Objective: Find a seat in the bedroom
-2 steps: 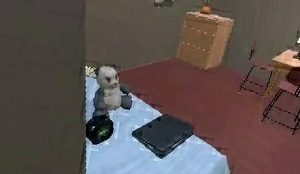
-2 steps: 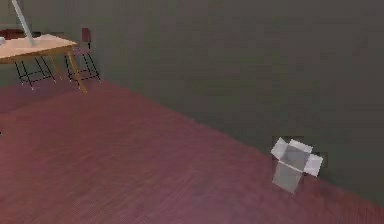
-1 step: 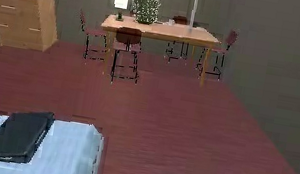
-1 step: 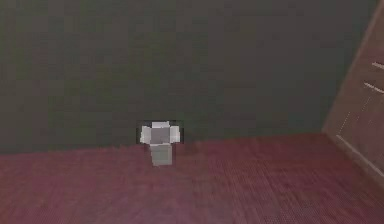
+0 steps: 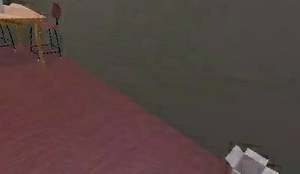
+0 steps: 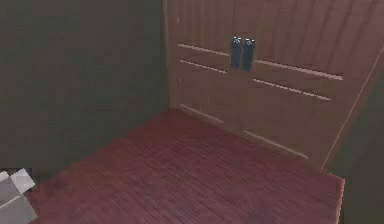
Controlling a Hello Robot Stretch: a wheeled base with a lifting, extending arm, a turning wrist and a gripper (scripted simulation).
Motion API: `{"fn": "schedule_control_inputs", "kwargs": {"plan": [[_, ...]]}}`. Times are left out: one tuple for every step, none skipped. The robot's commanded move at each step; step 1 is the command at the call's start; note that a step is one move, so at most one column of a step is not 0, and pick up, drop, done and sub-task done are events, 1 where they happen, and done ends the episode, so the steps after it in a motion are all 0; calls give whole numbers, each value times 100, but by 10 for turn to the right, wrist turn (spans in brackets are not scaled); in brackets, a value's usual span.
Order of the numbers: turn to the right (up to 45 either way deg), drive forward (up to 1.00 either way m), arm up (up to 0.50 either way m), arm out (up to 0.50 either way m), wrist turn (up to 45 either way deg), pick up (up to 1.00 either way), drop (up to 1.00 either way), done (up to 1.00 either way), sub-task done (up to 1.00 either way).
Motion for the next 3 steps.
{"fn": "schedule_control_inputs", "kwargs": {"plan": [[390, 0, 0, 0, 0, 0, 0, 0, 0], [0, 30, 0, 0, 0, 0, 0, 0, 0], [-450, 0, 0, 0, 0, 0, 0, 0, 0]]}}
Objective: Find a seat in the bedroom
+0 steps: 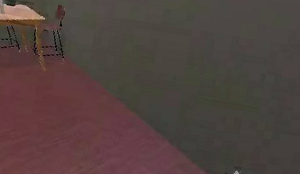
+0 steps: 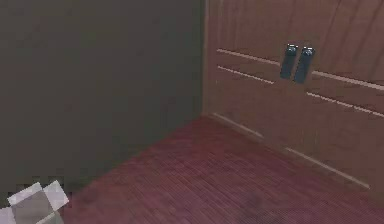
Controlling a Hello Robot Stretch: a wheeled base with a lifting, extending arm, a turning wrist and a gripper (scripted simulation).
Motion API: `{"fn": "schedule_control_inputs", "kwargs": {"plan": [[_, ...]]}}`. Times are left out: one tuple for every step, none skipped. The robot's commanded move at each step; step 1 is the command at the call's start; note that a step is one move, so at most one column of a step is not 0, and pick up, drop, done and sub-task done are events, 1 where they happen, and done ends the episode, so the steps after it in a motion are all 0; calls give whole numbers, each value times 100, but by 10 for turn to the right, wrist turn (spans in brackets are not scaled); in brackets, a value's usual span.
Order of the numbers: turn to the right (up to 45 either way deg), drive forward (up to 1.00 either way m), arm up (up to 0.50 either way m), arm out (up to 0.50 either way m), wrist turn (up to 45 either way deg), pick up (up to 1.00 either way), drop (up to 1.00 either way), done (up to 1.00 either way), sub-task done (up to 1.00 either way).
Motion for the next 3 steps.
{"fn": "schedule_control_inputs", "kwargs": {"plan": [[-360, 0, 0, 0, 0, 0, 0, 0, 0], [0, 100, 0, 0, 0, 0, 0, 0, 0], [-30, 0, 0, 0, 0, 0, 0, 0, 0]]}}
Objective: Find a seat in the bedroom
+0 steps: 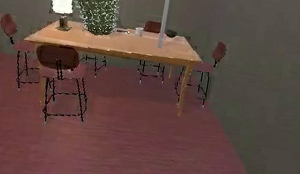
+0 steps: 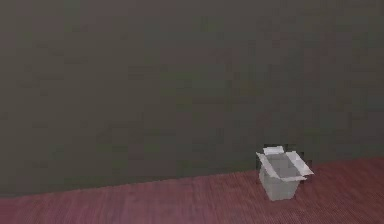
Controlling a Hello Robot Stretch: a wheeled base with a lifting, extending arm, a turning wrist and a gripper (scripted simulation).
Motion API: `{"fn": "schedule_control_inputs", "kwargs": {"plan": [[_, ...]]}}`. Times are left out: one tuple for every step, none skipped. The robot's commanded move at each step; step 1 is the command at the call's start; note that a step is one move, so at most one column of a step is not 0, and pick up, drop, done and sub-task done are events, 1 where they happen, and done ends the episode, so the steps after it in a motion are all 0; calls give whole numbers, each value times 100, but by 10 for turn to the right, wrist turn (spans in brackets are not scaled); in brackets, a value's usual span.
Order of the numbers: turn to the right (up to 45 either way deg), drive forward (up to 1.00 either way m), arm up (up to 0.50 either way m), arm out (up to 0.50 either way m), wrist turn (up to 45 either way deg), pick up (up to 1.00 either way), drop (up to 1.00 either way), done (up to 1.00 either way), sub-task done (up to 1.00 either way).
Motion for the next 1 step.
{"fn": "schedule_control_inputs", "kwargs": {"plan": [[0, 80, 0, 0, 0, 0, 0, 0, 0]]}}
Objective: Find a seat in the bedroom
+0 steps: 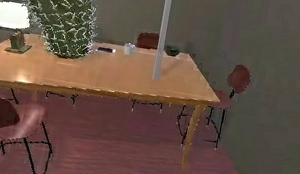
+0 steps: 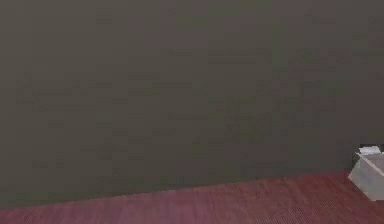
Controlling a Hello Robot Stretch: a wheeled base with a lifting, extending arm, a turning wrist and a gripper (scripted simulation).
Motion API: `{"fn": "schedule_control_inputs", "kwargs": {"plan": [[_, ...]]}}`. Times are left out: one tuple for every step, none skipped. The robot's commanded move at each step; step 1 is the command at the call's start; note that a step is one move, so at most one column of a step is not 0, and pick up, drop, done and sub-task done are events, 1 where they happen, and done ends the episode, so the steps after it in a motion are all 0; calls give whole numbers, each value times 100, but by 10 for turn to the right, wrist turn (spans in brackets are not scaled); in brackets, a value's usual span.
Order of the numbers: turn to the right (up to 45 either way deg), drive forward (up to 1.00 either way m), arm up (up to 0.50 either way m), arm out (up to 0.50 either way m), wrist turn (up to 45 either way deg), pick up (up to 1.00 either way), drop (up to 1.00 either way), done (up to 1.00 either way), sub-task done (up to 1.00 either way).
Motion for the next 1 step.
{"fn": "schedule_control_inputs", "kwargs": {"plan": [[-450, 0, 0, 0, 0, 0, 0, 0, 0]]}}
